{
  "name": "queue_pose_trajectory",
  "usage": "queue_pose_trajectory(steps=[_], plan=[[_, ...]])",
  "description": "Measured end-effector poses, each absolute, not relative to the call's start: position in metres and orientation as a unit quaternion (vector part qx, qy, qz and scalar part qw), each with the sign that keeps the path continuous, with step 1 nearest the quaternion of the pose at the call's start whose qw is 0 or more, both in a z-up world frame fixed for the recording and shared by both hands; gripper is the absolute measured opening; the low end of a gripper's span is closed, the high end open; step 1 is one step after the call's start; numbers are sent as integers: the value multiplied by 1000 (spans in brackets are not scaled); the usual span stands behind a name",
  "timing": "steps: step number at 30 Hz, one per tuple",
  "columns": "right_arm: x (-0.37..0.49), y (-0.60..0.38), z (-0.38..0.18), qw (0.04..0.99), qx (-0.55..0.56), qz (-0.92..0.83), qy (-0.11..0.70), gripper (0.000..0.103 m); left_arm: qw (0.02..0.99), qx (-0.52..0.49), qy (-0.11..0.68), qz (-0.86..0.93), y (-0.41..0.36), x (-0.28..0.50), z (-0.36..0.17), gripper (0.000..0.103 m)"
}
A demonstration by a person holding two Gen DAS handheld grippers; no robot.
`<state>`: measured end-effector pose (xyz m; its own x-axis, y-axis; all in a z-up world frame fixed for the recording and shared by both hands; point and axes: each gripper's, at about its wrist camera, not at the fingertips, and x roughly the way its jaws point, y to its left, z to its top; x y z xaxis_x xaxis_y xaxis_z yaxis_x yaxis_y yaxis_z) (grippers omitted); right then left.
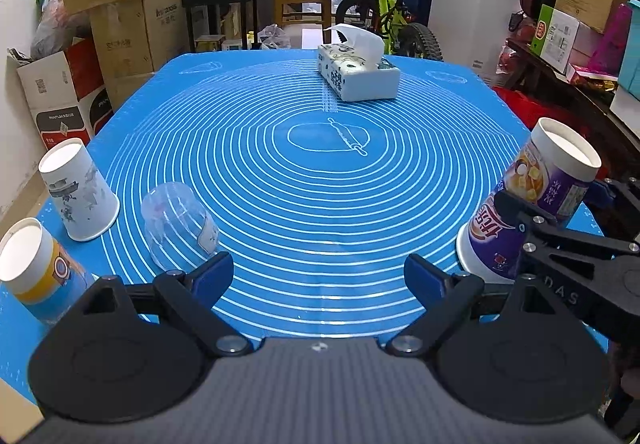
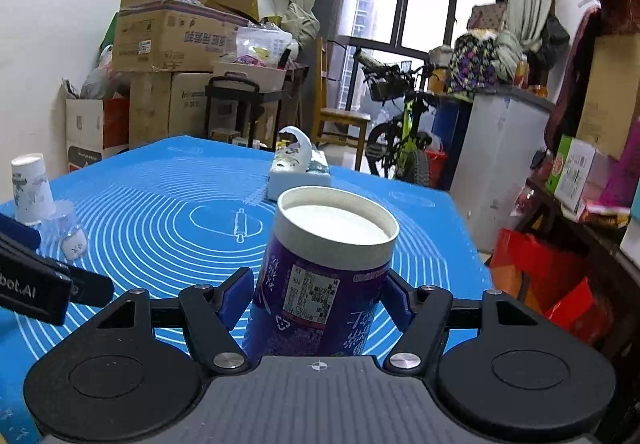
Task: Flip cup upside down
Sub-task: 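Turn the purple cup open end up and lower it onto the mat, then open the right gripper and withdraw from the standing purple cup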
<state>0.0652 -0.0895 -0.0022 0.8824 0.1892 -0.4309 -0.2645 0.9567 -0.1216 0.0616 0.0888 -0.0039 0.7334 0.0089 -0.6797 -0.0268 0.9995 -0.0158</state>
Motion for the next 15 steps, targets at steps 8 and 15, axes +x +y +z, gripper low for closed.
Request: queue_pose_trajectory(steps=[8,15], plan=[[61,-95,-1,963,-75,120,229,81,932,-8,361,3,82,55,-2,92],[49,-112,7,960,-41,123,248,91,936,-3,352,-5,74,44,2,92]])
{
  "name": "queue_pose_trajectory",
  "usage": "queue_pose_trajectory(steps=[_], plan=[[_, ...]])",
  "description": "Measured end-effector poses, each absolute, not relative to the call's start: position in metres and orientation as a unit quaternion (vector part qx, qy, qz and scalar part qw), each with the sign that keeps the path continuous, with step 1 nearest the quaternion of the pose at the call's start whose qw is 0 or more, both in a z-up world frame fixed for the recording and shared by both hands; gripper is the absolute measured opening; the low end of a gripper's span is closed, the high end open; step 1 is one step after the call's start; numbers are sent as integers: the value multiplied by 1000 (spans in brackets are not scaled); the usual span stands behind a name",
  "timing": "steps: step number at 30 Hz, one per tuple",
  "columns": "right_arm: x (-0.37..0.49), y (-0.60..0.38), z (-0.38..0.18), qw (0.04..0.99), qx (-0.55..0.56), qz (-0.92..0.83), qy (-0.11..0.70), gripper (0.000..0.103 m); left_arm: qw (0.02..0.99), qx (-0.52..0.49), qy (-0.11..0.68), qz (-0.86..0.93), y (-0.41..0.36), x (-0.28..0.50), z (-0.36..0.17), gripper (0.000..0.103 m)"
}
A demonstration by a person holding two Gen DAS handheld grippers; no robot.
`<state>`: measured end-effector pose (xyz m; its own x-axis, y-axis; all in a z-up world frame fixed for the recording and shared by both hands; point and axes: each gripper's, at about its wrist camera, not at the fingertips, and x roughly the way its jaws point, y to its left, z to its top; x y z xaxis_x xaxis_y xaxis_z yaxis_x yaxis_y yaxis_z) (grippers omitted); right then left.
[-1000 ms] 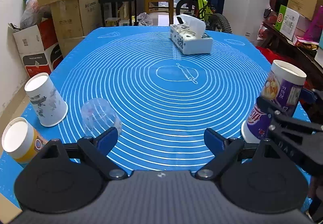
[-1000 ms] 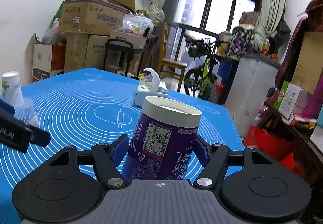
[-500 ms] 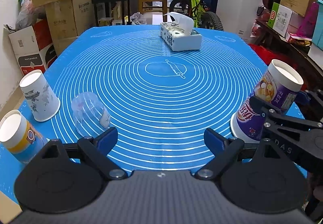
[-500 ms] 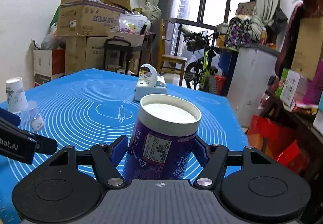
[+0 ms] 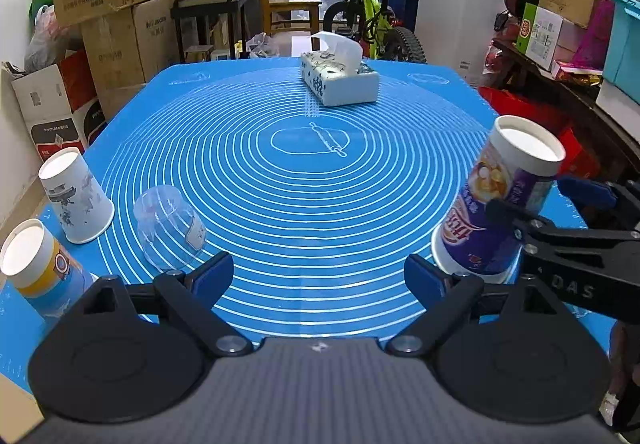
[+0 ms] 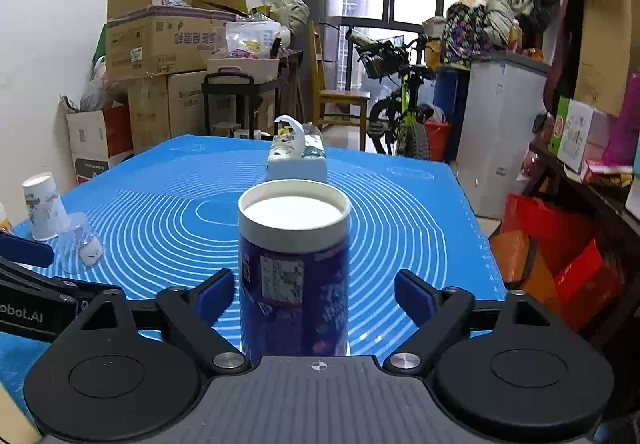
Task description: Flip cup upside down
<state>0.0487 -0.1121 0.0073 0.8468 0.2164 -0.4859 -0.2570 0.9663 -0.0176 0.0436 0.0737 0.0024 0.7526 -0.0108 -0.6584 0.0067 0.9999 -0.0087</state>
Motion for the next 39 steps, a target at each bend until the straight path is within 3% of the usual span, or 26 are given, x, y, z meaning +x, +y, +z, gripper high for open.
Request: queue_pose_trajectory(steps=[19,39], plan=[[-33,-157,26,956,-21,113,268,95,942,-10,333,-38,42,-14,6,92],[-55,-165,25,954,-18,119,275,94,943,1,330,-36,34,-27,5,92]])
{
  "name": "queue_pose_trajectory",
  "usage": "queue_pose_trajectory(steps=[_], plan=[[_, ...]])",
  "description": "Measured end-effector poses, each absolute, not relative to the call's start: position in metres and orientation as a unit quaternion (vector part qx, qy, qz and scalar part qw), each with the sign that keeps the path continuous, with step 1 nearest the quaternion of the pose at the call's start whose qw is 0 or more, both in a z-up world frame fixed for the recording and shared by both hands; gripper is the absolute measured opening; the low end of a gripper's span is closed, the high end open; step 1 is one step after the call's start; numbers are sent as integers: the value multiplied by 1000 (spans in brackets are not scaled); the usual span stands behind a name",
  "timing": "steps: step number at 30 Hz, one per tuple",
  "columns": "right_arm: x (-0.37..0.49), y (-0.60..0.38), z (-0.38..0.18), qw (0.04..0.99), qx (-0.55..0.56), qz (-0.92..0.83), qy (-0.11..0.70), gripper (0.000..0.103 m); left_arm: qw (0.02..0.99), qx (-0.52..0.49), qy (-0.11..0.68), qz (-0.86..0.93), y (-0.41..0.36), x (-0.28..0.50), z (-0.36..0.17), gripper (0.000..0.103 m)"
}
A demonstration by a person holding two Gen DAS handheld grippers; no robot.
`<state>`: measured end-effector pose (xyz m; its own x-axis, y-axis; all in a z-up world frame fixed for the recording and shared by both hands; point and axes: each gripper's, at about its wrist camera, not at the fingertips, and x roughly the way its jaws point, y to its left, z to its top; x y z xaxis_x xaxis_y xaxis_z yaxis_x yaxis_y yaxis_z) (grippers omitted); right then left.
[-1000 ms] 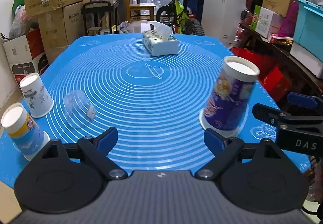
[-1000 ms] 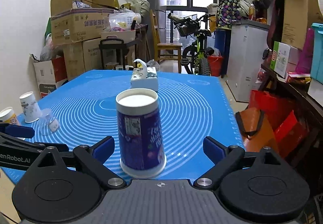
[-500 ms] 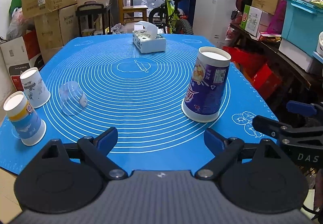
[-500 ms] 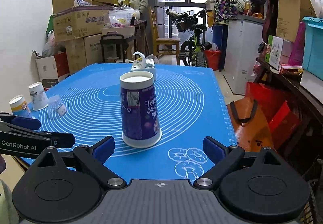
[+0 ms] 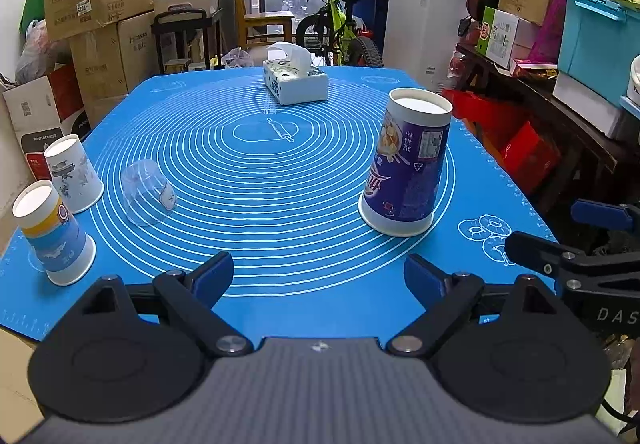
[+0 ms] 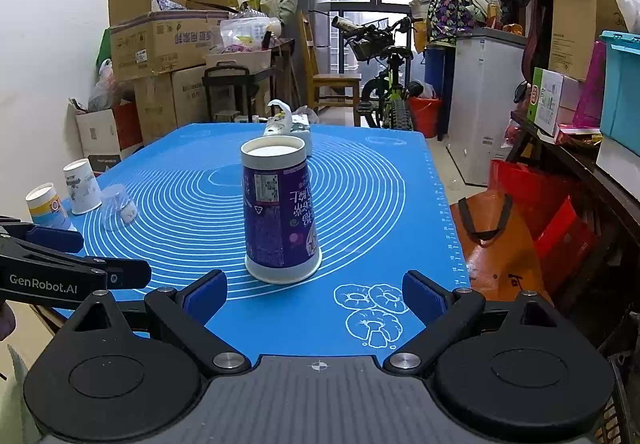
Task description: Flip cup upside down
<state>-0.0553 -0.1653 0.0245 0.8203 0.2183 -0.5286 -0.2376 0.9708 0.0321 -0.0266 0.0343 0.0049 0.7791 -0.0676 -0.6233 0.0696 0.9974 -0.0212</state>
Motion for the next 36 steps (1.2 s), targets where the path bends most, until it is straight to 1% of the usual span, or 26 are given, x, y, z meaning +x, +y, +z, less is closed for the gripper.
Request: queue_pose_trajectory(steps=[36], plan=[[-51,-169,20,952,-11,115,282,95,938,7,344,-40,33,-23,1,92]])
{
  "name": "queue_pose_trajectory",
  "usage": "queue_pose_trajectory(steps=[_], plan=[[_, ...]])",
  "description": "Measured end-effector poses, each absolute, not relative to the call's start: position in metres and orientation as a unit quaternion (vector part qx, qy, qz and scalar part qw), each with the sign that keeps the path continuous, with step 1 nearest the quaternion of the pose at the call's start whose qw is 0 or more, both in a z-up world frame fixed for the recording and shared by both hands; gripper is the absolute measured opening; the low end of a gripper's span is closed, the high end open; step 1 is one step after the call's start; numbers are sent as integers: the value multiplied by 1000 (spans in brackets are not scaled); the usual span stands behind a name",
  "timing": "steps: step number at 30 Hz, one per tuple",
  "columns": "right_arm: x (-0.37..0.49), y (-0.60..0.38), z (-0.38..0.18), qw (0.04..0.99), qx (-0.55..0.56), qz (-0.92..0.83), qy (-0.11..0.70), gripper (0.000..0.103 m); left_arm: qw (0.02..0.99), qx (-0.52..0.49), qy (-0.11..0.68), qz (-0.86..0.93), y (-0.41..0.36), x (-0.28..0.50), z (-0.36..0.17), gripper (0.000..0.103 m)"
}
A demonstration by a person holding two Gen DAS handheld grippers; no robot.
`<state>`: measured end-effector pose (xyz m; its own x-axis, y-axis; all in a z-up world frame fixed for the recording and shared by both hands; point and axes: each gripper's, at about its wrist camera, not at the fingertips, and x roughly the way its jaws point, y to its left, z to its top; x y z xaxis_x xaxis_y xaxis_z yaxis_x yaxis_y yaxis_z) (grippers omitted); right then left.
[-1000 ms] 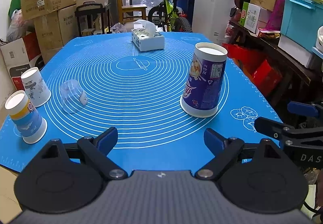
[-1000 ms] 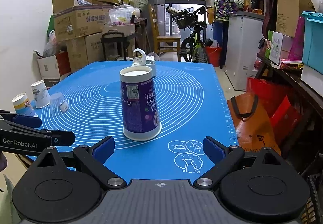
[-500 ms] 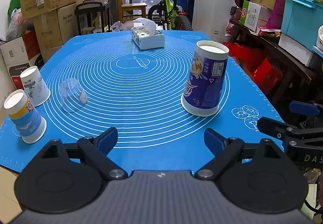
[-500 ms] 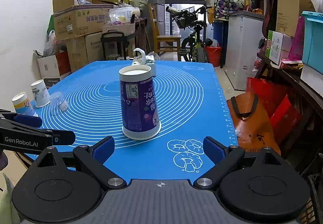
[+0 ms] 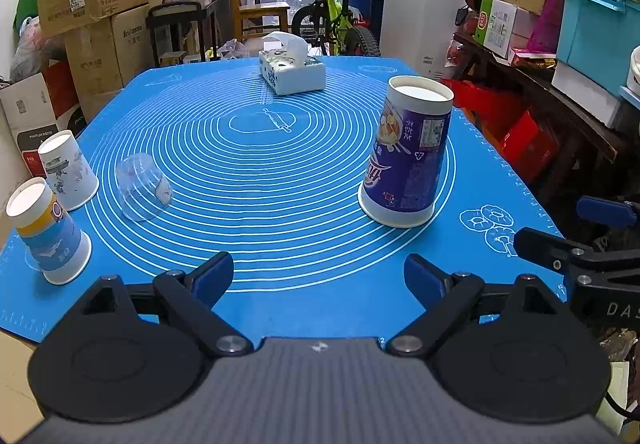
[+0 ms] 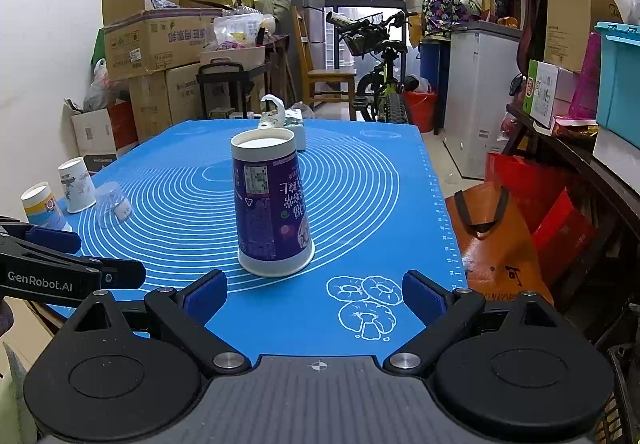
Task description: Flip cup upside down
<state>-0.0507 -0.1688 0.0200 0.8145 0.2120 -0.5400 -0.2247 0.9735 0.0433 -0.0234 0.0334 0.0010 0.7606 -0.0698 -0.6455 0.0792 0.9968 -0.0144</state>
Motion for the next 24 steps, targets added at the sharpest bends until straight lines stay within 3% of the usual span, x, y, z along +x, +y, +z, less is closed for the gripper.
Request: queue_pose_trajectory(steps=[24], plan=[[-49,-171,18,951,-12,114,287,95,937,12,347,-32,33,-21,-1,92]])
